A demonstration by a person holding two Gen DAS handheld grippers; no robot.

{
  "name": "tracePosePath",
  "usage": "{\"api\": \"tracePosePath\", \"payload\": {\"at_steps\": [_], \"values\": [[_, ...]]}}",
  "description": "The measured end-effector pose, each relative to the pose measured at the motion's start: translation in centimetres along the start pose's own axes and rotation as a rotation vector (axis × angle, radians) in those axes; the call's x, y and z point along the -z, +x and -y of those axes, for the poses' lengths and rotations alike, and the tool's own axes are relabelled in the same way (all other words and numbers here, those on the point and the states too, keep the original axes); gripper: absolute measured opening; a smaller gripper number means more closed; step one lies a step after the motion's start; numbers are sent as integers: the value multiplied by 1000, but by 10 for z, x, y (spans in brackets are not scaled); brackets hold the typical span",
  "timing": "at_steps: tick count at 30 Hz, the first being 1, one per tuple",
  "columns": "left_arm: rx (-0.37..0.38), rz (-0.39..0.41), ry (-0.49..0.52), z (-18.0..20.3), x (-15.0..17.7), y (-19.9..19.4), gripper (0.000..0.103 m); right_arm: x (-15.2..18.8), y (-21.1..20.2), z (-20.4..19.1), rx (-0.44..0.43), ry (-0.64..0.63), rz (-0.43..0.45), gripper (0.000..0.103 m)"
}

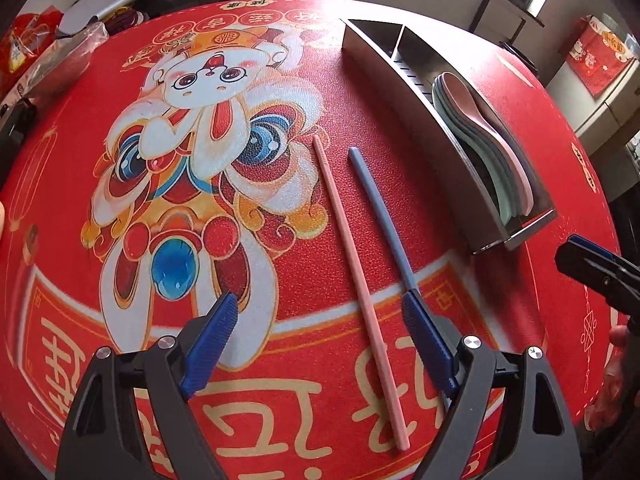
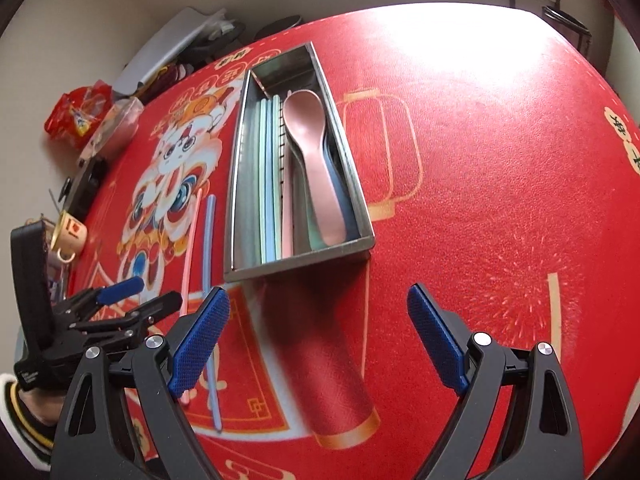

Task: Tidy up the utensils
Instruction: 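Move the left gripper to the remaining pink chopstick and grasp it, then lift the pink chopstick with left gripper while right gripper grasps the blue chopstick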

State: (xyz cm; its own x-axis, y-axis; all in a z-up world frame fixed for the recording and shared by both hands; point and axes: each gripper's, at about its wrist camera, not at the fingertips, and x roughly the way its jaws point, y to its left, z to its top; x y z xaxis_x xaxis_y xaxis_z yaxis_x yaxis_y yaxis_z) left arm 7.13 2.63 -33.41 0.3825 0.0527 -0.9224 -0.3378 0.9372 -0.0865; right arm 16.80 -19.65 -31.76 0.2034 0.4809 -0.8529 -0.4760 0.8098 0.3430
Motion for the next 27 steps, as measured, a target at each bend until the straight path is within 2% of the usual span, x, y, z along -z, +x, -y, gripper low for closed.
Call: {"api": "tracePosePath", "payload": {"at_steps": [2, 5, 7, 14, 20, 22, 24, 26, 27], "values": [[-1, 3, 14, 4, -2, 2, 75, 3, 0, -1, 1, -6, -6, 87], [-9, -10, 21, 8, -7, 8, 60, 3, -2, 0, -3, -7, -1, 87], [-31, -4, 28, 11, -9, 10, 55, 4, -5, 2, -3, -3, 5, 87], [-91, 7, 59, 21, -18, 15, 54, 5, -6, 6, 6, 6, 8, 87], [-90, 13, 55, 23, -15, 13, 49, 7, -3, 1, 6, 1, 4, 87], [-82, 14, 62, 22, -14, 12, 41, 9, -3, -1, 6, 0, 2, 87], [-76, 15, 62, 20, -13, 10, 23, 10, -3, -4, 6, -1, 2, 87], [-65, 13, 50, 14, -12, 9, 10, 12, -2, -7, 8, -4, -1, 87], [-48, 12, 41, 11, -11, 8, 8, 13, -1, -9, 8, -6, -2, 87]]}}
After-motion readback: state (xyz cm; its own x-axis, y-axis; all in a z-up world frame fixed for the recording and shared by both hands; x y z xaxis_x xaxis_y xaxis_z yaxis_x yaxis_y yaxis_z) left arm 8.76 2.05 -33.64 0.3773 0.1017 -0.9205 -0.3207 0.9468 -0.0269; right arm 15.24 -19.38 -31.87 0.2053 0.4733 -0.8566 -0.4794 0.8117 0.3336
